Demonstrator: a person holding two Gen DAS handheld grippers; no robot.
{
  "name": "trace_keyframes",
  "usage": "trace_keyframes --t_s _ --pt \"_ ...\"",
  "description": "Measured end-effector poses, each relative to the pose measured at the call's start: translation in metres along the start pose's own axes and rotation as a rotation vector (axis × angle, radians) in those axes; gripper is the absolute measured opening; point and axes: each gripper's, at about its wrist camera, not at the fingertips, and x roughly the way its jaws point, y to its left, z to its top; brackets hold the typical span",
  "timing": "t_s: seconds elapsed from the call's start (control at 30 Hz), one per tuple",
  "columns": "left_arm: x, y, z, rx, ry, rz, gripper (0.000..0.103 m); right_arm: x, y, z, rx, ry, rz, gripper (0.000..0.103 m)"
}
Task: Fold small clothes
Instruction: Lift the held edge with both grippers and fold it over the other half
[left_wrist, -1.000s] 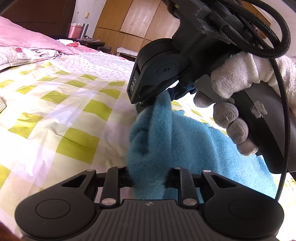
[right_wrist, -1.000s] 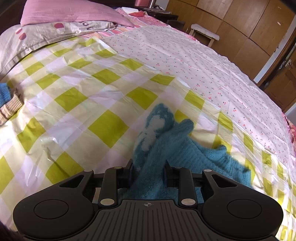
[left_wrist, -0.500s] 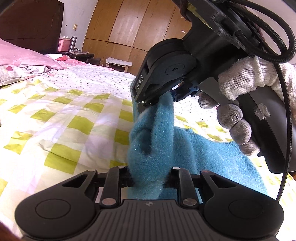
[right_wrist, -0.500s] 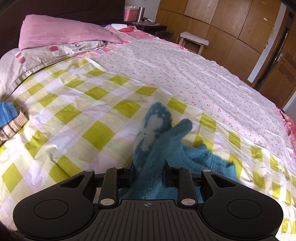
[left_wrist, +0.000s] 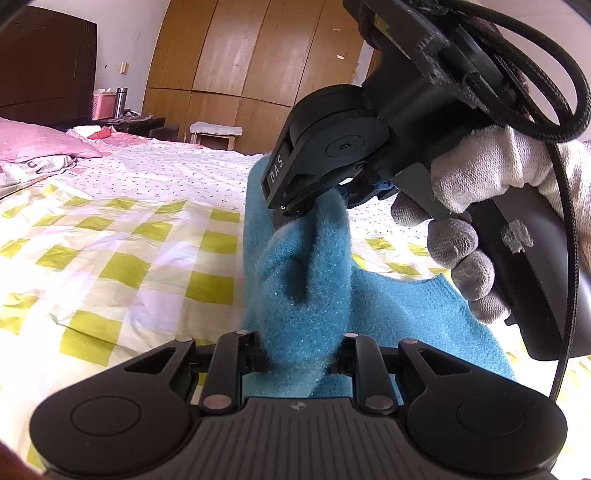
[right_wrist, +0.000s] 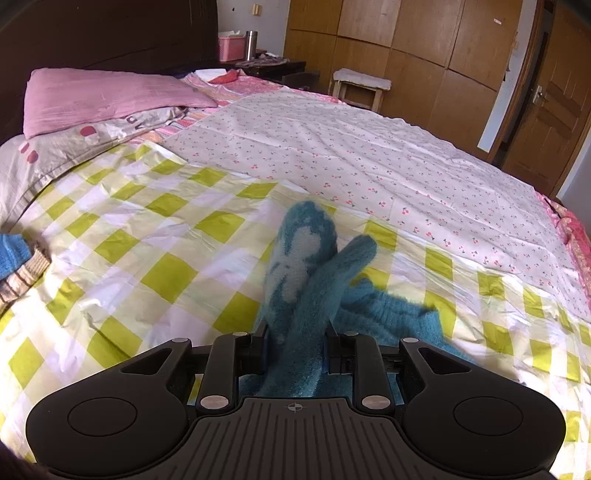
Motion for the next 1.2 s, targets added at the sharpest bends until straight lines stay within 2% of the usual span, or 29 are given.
trace_keyframes --t_s 1.2 --pt "0.025 -0.113 0.005 0.184 0.044 -0.083 0.027 -0.026 -0.135 -0.054 0.264 -0.066 0.046 0.023"
